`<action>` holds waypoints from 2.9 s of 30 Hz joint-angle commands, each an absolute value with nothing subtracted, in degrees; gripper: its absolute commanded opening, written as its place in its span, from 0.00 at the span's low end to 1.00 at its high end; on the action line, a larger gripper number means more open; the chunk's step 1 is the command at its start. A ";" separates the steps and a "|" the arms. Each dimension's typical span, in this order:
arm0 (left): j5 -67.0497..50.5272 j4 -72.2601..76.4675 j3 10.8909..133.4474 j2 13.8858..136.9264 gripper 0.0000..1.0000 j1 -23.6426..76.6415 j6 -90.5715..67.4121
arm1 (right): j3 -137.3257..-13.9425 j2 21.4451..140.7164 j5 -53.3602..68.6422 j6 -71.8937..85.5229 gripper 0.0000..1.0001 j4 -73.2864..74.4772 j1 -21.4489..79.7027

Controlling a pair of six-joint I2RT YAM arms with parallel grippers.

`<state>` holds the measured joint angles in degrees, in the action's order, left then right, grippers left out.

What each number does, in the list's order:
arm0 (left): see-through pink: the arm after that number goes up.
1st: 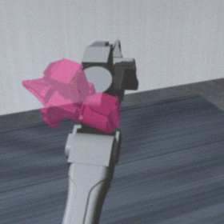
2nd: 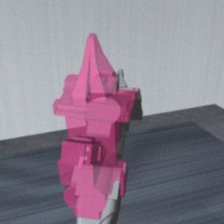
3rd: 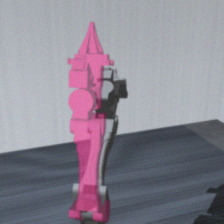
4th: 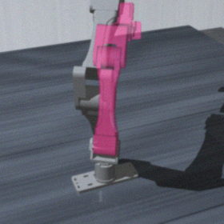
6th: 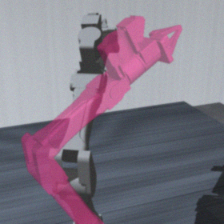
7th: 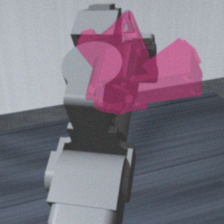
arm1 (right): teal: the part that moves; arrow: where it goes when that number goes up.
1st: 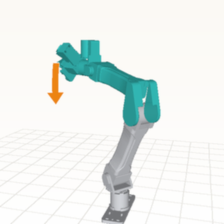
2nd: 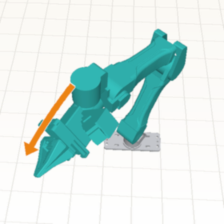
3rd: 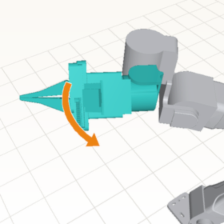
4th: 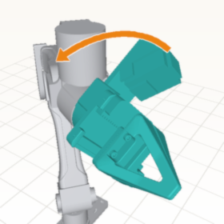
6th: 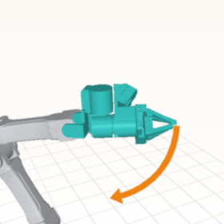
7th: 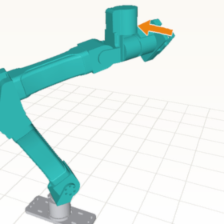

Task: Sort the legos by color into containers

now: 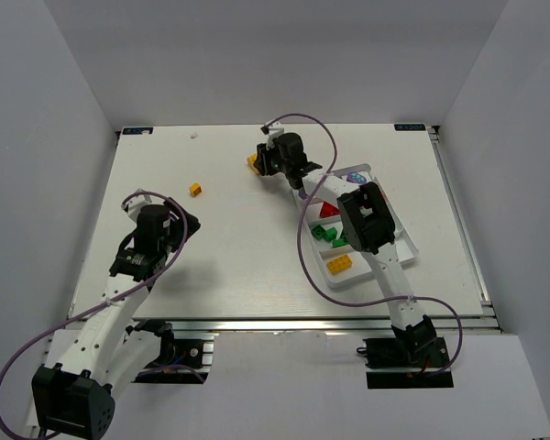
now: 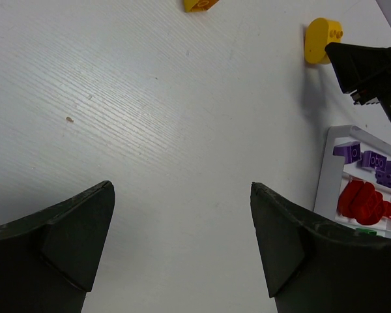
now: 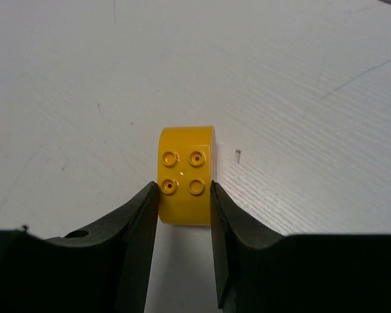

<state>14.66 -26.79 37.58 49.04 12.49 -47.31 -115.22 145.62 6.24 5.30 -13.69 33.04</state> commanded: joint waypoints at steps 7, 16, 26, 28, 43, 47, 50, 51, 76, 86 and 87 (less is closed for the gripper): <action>15.56 -26.37 38.76 47.99 0.94 12.13 -47.90 | -113.02 141.94 8.88 3.25 0.42 -12.13 33.22; 16.00 -27.33 38.15 46.76 0.94 12.22 -48.25 | -115.05 143.87 8.53 2.28 0.55 -11.34 33.57; 15.73 -27.25 38.58 47.81 0.94 12.22 -47.99 | -118.92 146.16 8.70 1.67 0.39 -11.51 33.75; 15.65 -27.25 38.76 48.42 0.94 12.22 -47.99 | -118.39 145.12 9.93 1.23 0.30 -11.43 33.66; 13.89 -20.14 42.62 59.31 0.94 12.04 -47.46 | -94.84 111.74 53.25 -22.13 0.00 3.48 26.21; 11.61 -17.41 44.29 64.23 0.93 11.78 -48.34 | -88.96 102.59 54.14 -32.32 0.00 19.13 21.46; 10.02 -16.44 47.01 68.97 0.93 11.25 -48.34 | -81.85 94.85 52.39 -41.64 0.00 29.69 16.19; 8.80 -16.44 47.98 70.21 0.93 10.99 -48.08 | -78.17 93.18 51.08 -44.01 0.00 33.54 13.30; 4.57 -19.95 59.85 84.99 0.93 7.03 -44.03 | -53.88 77.87 38.24 -85.79 0.13 54.50 -7.65; 4.31 -22.32 65.74 89.73 0.93 6.77 -42.63 | -53.44 80.24 37.36 -80.16 0.57 47.20 -7.65; 4.31 -22.41 66.00 90.00 0.93 6.68 -42.45 | -53.61 80.42 36.74 -80.16 0.60 47.37 -7.65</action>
